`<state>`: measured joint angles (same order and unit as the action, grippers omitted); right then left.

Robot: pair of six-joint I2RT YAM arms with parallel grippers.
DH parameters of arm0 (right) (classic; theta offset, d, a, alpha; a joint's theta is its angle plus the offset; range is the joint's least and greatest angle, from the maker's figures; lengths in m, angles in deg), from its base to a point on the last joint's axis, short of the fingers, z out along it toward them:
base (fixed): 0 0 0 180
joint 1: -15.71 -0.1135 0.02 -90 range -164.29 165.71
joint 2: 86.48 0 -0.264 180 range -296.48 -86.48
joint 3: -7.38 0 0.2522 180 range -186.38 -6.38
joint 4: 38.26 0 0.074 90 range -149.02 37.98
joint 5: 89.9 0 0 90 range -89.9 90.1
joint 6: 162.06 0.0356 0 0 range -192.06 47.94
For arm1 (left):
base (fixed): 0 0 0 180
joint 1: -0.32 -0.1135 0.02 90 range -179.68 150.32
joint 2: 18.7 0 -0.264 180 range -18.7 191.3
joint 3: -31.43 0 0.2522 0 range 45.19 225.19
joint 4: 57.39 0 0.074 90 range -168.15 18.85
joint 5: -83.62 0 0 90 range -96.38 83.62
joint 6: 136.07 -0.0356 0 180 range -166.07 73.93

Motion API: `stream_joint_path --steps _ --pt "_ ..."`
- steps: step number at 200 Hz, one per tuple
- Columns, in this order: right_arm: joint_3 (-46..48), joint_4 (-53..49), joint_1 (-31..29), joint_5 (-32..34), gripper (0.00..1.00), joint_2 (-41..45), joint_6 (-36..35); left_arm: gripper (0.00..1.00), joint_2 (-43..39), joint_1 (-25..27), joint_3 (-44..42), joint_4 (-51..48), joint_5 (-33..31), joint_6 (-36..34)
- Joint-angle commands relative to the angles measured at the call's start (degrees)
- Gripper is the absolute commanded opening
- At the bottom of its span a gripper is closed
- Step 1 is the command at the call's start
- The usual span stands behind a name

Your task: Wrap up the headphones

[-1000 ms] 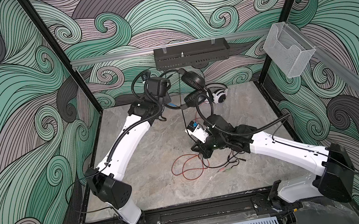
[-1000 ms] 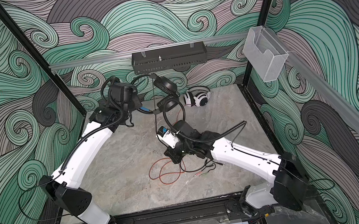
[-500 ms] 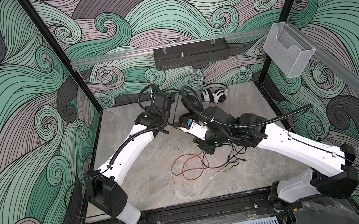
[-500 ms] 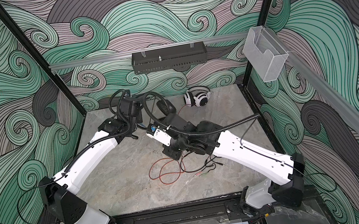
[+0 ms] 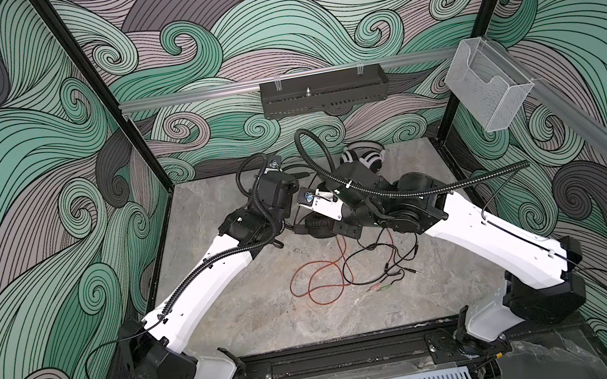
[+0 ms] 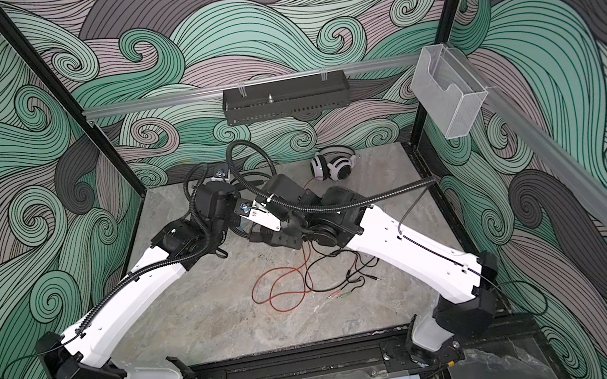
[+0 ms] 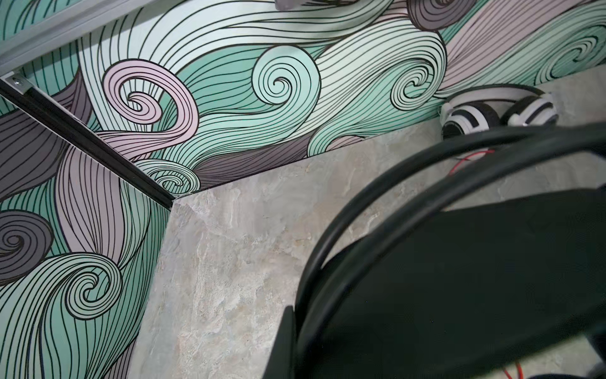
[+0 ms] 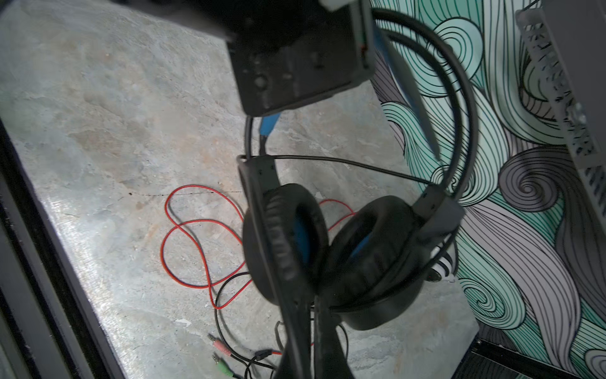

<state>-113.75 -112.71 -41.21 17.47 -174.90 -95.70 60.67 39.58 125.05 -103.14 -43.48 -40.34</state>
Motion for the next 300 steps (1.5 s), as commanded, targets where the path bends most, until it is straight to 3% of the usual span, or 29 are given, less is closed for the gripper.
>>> stream_joint_path --steps 1,65,103,147,229,300 --pt "-2.2 -0.6 0.5 6.2 0.00 -0.7 -2.6 0.00 -3.6 0.5 -0.7 -0.4 3.9 -0.8" --pt "0.2 1.5 0.9 14.2 0.03 1.8 -8.1 0.00 -9.6 0.5 -5.7 -5.9 7.9 -8.0" --pt "3.2 5.0 1.4 15.1 0.06 2.9 -11.1 0.00 -13.6 0.5 -6.6 -8.8 16.7 -10.5" --pt "9.2 14.4 3.4 14.5 0.10 5.6 -14.3 0.00 -15.7 0.4 -6.4 -11.0 26.2 -7.6" --pt "21.3 24.3 10.3 2.5 0.14 11.7 -7.7 0.00 -17.0 0.5 -2.5 -12.2 29.5 -2.8" --pt "31.2 32.1 20.3 -6.8 0.12 19.0 3.5 0.00 -16.8 0.5 1.7 -13.4 29.2 -0.7"
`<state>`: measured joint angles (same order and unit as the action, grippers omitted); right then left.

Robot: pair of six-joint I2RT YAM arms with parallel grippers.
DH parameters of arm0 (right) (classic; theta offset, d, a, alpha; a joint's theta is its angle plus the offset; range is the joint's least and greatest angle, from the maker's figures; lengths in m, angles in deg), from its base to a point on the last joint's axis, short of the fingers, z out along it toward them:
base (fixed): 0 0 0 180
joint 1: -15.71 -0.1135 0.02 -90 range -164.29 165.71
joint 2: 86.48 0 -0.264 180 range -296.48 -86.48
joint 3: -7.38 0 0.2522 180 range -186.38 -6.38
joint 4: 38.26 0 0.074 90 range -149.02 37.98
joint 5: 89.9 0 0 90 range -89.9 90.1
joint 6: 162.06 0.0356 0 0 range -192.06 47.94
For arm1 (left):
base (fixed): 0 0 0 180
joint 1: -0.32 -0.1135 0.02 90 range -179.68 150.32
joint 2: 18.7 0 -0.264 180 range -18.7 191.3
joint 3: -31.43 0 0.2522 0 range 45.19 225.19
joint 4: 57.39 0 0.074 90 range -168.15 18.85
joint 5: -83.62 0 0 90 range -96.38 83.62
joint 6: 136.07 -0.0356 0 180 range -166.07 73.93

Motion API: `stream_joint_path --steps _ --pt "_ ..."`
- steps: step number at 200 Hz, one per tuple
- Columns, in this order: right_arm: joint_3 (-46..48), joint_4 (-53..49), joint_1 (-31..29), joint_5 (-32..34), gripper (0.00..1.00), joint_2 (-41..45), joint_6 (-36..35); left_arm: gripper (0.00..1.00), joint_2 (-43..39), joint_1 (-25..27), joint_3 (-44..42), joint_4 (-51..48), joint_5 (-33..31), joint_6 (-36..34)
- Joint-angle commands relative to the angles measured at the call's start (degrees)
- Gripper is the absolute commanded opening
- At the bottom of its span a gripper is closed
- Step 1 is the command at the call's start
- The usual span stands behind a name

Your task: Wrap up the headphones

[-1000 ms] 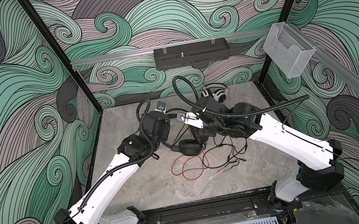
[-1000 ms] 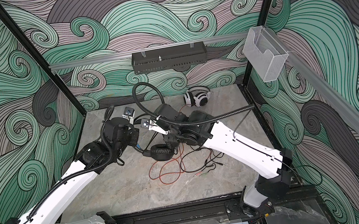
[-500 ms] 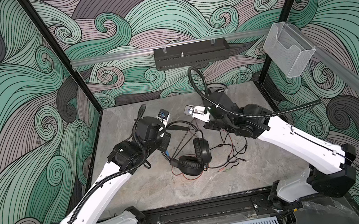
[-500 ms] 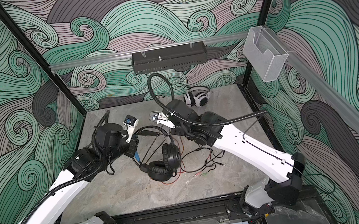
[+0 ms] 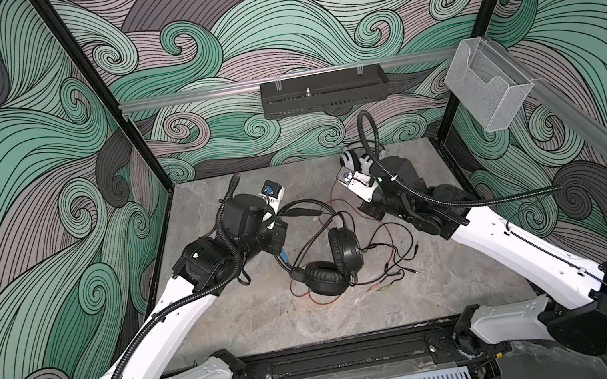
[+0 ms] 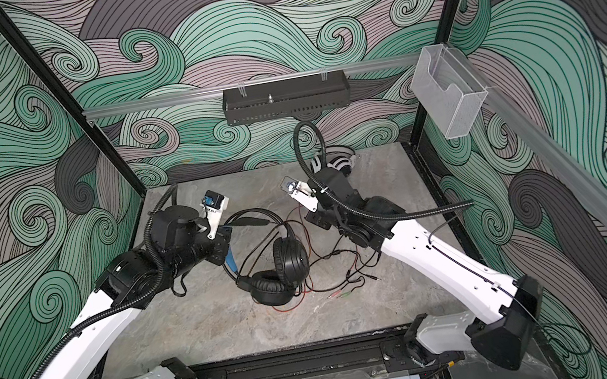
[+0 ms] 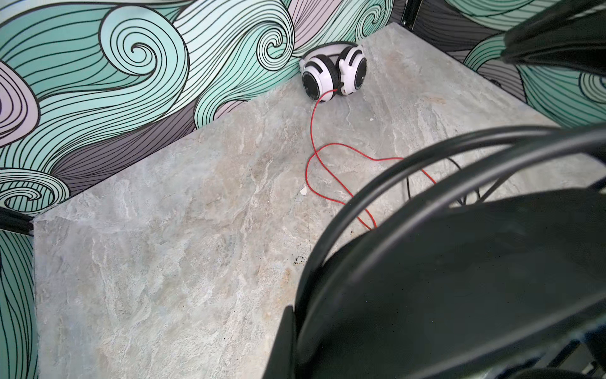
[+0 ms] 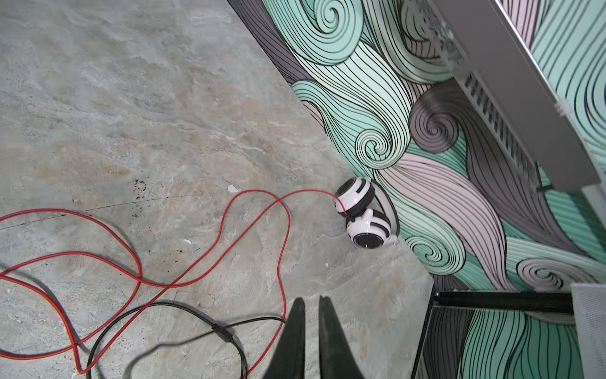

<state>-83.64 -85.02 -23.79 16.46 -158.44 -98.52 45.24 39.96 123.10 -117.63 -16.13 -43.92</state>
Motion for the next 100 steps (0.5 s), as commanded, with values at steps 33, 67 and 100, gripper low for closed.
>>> stream_joint_path --steps 33,67,100 --pt "5.0 8.6 4.2 -14.1 0.39 5.9 7.5 0.00 -0.6 0.1 5.8 0.1 2.6 3.3" --pt "9.7 8.8 6.3 -20.7 0.71 11.6 11.6 0.00 2.1 0.1 12.3 -5.3 1.5 7.6" --pt "14.7 7.9 8.1 -27.9 0.82 18.8 16.6 0.00 3.9 0.1 17.4 -8.9 3.2 14.4"
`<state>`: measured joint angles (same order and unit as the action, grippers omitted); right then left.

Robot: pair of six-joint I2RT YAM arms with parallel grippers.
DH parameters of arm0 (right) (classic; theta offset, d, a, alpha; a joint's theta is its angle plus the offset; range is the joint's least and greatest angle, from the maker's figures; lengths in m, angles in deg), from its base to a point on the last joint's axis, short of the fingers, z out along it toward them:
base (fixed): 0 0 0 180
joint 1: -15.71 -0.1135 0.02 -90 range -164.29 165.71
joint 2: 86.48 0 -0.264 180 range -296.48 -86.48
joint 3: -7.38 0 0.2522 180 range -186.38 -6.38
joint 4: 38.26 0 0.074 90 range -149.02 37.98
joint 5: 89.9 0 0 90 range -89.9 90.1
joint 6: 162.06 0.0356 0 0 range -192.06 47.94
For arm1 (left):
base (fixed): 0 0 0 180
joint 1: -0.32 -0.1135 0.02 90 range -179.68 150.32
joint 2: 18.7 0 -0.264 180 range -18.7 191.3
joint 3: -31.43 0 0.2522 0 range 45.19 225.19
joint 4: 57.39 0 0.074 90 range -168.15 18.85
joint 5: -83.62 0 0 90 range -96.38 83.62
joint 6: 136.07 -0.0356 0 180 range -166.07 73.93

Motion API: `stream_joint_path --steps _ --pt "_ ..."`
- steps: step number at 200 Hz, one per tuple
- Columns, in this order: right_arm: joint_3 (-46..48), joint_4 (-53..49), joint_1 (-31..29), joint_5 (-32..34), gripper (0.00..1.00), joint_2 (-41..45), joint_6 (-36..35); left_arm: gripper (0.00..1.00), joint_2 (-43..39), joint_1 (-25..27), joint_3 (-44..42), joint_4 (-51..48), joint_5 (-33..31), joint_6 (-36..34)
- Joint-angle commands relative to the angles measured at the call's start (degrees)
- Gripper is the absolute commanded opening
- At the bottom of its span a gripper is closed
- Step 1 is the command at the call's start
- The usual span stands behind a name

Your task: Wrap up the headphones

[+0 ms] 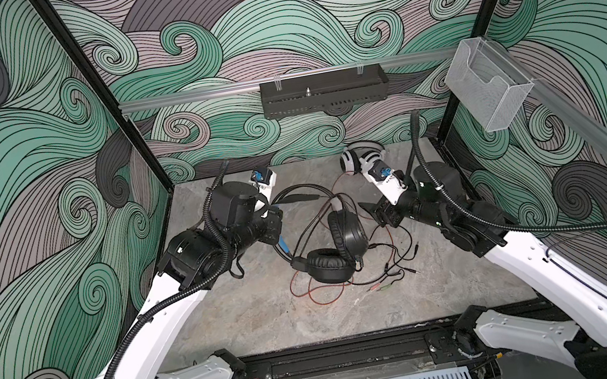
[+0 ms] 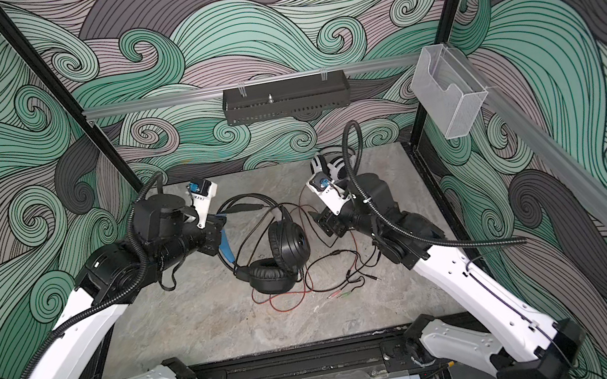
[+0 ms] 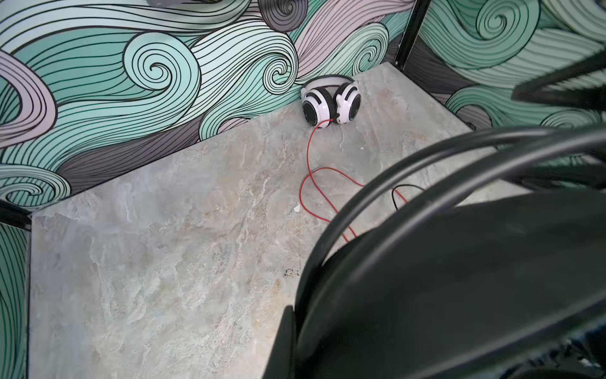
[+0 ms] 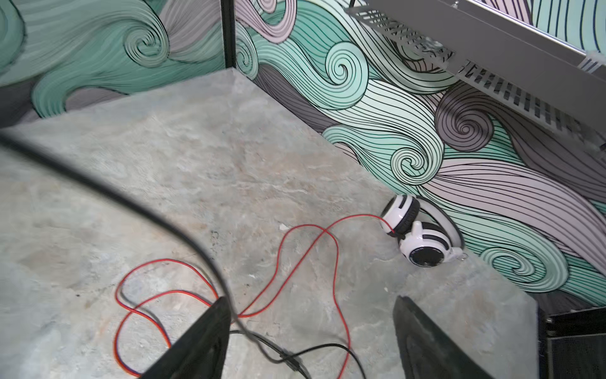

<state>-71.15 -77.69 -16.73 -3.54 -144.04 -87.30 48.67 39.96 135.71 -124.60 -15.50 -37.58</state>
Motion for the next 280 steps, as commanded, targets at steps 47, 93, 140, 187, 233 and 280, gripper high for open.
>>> stream_joint_path --steps 47,93,140,187,233,280 --pt "7.0 6.8 1.2 -18.3 0.82 4.5 11.3 0.00 1.3 0.1 8.6 -3.2 4.3 9.9" --pt "7.0 13.3 1.5 -20.0 0.82 -1.8 12.1 0.00 2.5 0.1 12.8 -4.0 5.9 10.6" --pt "6.3 23.2 3.4 -23.0 0.66 -10.2 16.8 0.00 3.3 0.1 15.7 -3.8 6.8 12.4" --pt "5.9 32.0 4.1 -27.0 0.54 -18.4 22.2 0.00 5.2 -0.1 21.2 -1.4 6.1 16.0" --pt "6.4 37.9 4.2 -29.5 0.36 -23.5 27.8 0.00 9.5 -0.8 30.4 -2.6 2.8 18.9" --pt "5.7 37.0 3.5 -27.6 0.21 -26.7 30.6 0.00 10.4 -3.3 30.6 1.2 4.2 27.6"
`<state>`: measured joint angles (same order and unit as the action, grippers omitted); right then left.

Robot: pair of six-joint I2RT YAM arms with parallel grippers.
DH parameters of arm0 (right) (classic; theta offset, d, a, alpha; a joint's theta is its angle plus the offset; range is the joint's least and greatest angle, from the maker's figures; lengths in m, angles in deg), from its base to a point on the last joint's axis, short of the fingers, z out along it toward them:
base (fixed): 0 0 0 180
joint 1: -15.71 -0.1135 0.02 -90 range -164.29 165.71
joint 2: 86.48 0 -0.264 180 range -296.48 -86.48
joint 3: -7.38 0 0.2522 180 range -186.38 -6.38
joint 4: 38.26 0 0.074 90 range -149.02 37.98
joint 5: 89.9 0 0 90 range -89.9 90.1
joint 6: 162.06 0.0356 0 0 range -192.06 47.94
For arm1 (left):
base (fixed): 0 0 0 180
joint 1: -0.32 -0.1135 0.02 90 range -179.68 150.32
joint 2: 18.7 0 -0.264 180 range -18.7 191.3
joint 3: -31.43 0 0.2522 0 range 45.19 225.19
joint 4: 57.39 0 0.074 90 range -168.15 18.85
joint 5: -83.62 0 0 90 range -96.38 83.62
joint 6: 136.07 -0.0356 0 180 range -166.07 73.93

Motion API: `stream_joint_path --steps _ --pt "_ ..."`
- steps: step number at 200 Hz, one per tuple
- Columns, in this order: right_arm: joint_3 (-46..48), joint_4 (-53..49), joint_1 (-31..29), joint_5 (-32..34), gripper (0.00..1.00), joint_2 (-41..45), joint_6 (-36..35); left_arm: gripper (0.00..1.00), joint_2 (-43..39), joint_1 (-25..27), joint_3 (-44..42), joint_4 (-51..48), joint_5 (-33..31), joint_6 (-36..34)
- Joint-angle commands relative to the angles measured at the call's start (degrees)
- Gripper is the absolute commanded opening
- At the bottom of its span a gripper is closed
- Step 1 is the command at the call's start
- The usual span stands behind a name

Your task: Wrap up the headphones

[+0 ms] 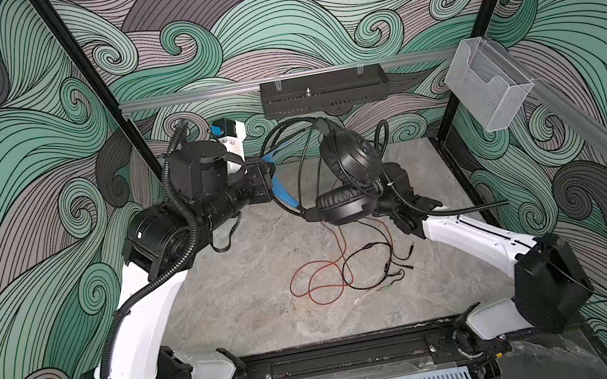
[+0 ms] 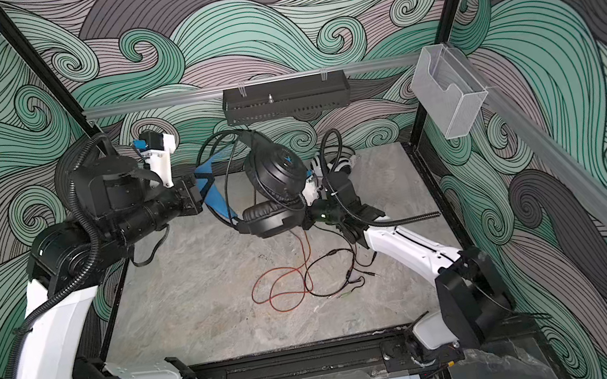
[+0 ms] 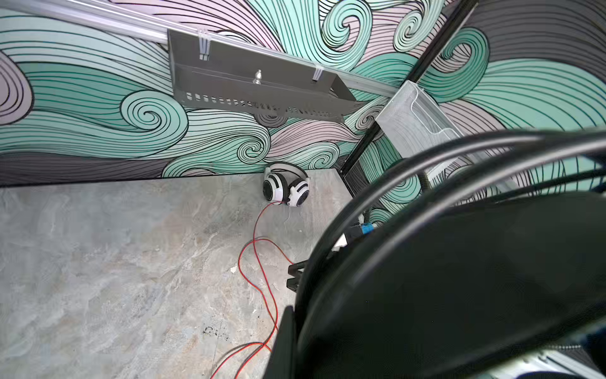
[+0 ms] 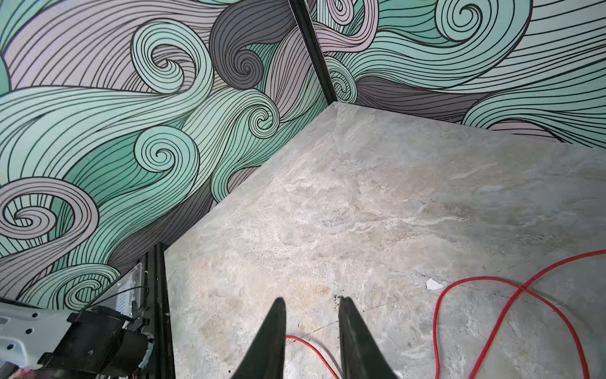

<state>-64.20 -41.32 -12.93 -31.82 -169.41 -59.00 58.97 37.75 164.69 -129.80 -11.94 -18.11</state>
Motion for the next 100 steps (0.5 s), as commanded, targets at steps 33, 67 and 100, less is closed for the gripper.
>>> stream_joint_path --steps 33,67,100 --pt "-4.9 -5.9 -1.7 8.1 0.07 -3.4 0.7 0.00 0.7 -1.1 0.6 9.5 3.8 9.5" --pt "-11.1 -13.6 -3.7 14.1 0.00 -7.1 -0.5 0.00 0.3 -1.1 -0.9 11.0 4.1 10.6" --pt "-14.1 -16.3 -7.1 17.9 0.00 -9.4 -1.8 0.00 -0.6 -1.5 -3.6 14.6 3.3 13.6"
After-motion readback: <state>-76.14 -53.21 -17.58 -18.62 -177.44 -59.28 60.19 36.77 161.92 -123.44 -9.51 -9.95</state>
